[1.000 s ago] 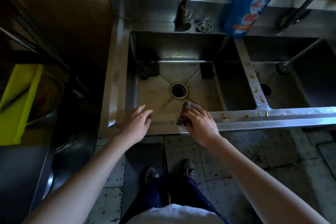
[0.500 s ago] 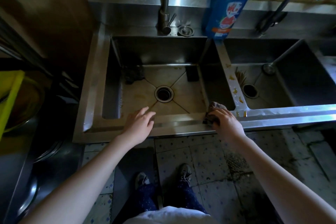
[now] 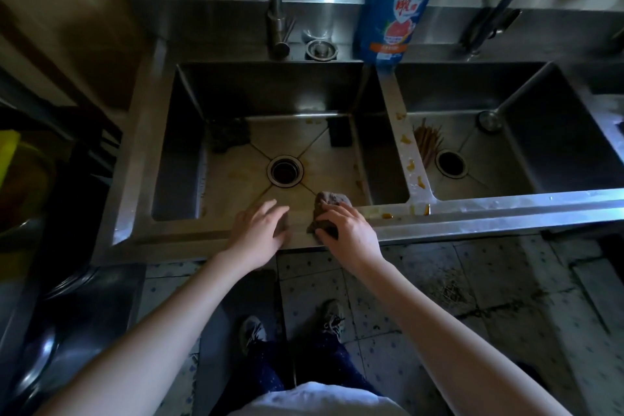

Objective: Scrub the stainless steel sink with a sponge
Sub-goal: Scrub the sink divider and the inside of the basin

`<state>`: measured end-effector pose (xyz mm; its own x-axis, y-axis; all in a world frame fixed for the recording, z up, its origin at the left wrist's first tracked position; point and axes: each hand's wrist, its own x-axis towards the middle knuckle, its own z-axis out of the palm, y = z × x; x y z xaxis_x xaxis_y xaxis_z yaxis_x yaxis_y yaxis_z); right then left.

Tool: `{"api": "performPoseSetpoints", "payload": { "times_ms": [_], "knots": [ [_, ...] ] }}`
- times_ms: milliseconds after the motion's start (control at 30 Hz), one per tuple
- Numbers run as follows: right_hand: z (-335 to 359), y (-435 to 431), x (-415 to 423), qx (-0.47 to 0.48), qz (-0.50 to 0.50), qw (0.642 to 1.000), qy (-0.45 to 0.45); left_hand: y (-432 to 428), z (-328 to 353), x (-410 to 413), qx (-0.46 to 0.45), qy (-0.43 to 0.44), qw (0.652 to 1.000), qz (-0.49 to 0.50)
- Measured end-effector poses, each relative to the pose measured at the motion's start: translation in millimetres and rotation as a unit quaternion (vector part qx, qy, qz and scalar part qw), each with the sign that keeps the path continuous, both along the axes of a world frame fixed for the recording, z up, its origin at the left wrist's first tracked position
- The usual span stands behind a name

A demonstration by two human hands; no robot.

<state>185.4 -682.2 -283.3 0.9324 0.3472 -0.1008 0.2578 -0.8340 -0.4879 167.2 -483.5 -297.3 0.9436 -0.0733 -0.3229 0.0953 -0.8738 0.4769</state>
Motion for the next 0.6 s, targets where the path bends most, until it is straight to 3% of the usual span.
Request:
{"api": "performPoseSetpoints", "payload": {
  "times_ms": [167, 400, 600],
  "knots": [
    [-0.5, -41.4, 8.1, -0.039, -0.021, 0.998, -0.054, -20.6, -2.0, 6.6, 0.012, -0.002, 1.000, -0.002],
    [6.7, -119.8, 28.4, -0.089, -0.080, 0.993, -0.019, -50.0, -3.3, 18.6, 0.014, 0.006, 1.000, -0.008],
    [10.4, -158.4, 39.0, -0.101, -0.031, 0.994, -0.024, -72.4, -2.2, 28.1, -0.012, 0.009, 1.000, -0.002]
  ]
}}
